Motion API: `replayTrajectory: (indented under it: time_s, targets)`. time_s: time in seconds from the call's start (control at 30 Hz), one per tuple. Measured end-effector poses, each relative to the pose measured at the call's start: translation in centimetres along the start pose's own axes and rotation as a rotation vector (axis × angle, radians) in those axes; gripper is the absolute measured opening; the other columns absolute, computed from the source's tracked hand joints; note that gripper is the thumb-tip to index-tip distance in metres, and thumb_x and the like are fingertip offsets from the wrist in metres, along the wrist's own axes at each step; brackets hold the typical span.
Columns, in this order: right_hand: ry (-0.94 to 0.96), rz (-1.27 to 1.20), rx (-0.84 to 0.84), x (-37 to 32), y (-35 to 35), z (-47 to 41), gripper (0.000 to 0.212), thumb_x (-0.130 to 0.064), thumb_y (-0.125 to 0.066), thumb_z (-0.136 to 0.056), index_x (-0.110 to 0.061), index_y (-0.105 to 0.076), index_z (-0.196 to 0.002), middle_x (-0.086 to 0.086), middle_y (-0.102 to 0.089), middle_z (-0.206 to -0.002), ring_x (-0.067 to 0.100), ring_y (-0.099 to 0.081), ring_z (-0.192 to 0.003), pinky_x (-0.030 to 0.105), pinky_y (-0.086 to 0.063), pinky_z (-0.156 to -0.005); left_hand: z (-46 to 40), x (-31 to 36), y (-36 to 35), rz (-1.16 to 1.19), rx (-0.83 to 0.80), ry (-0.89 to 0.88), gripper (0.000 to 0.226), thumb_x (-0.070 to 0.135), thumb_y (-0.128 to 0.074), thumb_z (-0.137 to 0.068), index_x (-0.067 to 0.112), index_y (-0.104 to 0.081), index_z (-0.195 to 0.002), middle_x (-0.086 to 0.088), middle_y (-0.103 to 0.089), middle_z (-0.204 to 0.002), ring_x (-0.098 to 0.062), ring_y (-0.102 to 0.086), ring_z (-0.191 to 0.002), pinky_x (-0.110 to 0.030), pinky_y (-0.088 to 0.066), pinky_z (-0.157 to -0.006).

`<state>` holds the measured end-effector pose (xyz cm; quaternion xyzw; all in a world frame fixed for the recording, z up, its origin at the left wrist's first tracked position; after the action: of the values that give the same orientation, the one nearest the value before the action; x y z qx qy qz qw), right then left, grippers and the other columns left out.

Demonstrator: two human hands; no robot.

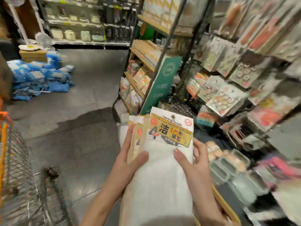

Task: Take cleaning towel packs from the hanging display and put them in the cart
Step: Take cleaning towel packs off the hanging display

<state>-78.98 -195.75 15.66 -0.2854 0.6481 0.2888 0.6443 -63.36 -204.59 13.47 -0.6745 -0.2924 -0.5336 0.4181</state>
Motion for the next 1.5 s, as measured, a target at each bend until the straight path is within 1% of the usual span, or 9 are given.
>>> replayTrajectory:
  time_s: [0.13, 0.27, 0.37, 0.47, 0.67, 0.8, 0.97, 1.2, 1.5]
  targets:
    - [0.0, -0.02, 0.19, -0.1, 7.6, 2.6, 0.042, -0.004, -0.066, -0.082, -0.02, -0.047, -0.116, -0.003, -0.069, -0.105, 0.009, -0.068, -0.092, 0.024, -0.052, -0.077, 1.5, -1.4, -6.6, 0.02, -0.164, 0.04, 0.072, 0.05, -0.068, -0.058, 0.076, -0.035, -0.116, 0.04, -0.045, -0.13, 0.008, -0.048, -0.12, -0.016, -0.044, -0.096]
    - [-0.001, -0.082, 0.333, -0.2, 15.1, 5.3, 0.035, -0.003, -0.064, -0.083, -0.018, -0.049, -0.111, -0.006, -0.073, -0.099, 0.013, -0.068, -0.093, 0.025, -0.053, -0.076, 3.1, -2.7, -13.4, 0.009, -0.307, 0.077, 0.078, 0.05, -0.07, -0.059, 0.073, -0.031, -0.123, 0.037, -0.044, -0.133, -0.002, -0.047, -0.127, -0.04, -0.036, -0.109]
    - [0.018, -0.094, 0.426, -0.2, 21.0, 7.4, 0.033, -0.001, -0.062, -0.084, -0.013, -0.047, -0.111, 0.0, -0.073, -0.098, 0.021, -0.067, -0.097, 0.035, -0.05, -0.085, 4.8, -3.9, -18.9, -0.005, -0.398, 0.099, 0.078, 0.052, -0.07, -0.059, 0.075, -0.03, -0.121, 0.041, -0.043, -0.131, -0.004, -0.047, -0.127, -0.044, -0.035, -0.109]
    - [0.056, -0.086, 0.462, -0.6, 27.2, 9.4, 0.044, 0.0, -0.059, -0.085, -0.022, -0.047, -0.121, -0.006, -0.073, -0.099, 0.011, -0.067, -0.097, 0.028, -0.051, -0.086, 7.1, -5.2, -24.8, -0.009, -0.476, 0.144, 0.08, 0.059, -0.069, -0.058, 0.076, -0.025, -0.122, 0.031, -0.043, -0.138, -0.01, -0.048, -0.127, -0.048, -0.037, -0.107]
    - [0.118, -0.012, 0.541, -0.9, 39.3, 13.0, 0.052, 0.005, -0.057, -0.086, -0.027, -0.046, -0.125, 0.001, -0.065, -0.119, 0.007, -0.061, -0.109, 0.013, -0.05, -0.08, 11.5, -7.4, -36.3, -0.004, -0.58, 0.133, 0.07, 0.061, -0.064, -0.065, 0.077, -0.025, -0.122, 0.041, -0.041, -0.133, 0.007, -0.043, -0.126, -0.036, -0.036, -0.109]
    - [0.146, 0.004, 0.594, -0.5, 45.2, 14.0, 0.045, 0.01, -0.055, -0.085, -0.025, -0.047, -0.113, 0.004, -0.061, -0.11, -0.003, -0.061, -0.089, 0.011, -0.049, -0.069, 13.2, -9.1, -41.8, 0.069, -0.61, 0.219, 0.06, 0.052, -0.065, -0.078, 0.072, -0.029, -0.121, 0.043, -0.051, -0.12, 0.007, -0.051, -0.118, -0.029, -0.04, -0.103]
    - [0.149, -0.009, 0.602, 0.1, 49.7, 13.4, 0.048, -0.003, -0.066, -0.075, -0.025, -0.048, -0.113, 0.003, -0.064, -0.103, 0.0, -0.063, -0.085, 0.012, -0.049, -0.068, 13.6, -10.8, -45.4, 0.043, -0.62, 0.248, 0.076, 0.061, -0.069, -0.059, 0.076, -0.028, -0.121, 0.026, -0.044, -0.14, -0.007, -0.043, -0.13, -0.046, -0.032, -0.111]
    - [0.106, -0.051, 0.656, 1.6, 51.8, 10.7, 0.045, 0.011, -0.052, -0.085, -0.02, -0.047, -0.118, 0.002, -0.066, -0.108, 0.004, -0.064, -0.093, 0.015, -0.051, -0.074, 10.6, -12.5, -47.7, 0.124, -0.641, 0.311, 0.066, 0.038, -0.076, -0.074, 0.069, -0.041, -0.12, 0.018, -0.057, -0.131, -0.013, -0.054, -0.122, -0.047, -0.035, -0.108]
    - [-0.043, -0.005, 0.834, 3.7, 53.5, 6.0, 0.035, 0.003, -0.06, -0.086, -0.018, -0.054, -0.114, -0.019, -0.072, -0.081, -0.006, -0.066, -0.07, 0.007, -0.046, -0.057, 3.6, -14.4, -49.9, 0.038, -0.712, 0.252, 0.068, 0.045, -0.071, -0.071, 0.069, -0.036, -0.124, 0.031, -0.037, -0.143, -0.003, -0.036, -0.135, -0.045, -0.028, -0.113]
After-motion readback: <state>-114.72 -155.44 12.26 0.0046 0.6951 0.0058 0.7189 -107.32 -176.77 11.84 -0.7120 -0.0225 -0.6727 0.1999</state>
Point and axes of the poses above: each hand's wrist, its own z-axis away from the middle knuckle, its own y-axis out of the back of the hand, x = y × z, the point moved 4 cm from there along -z, towards the middle knuckle
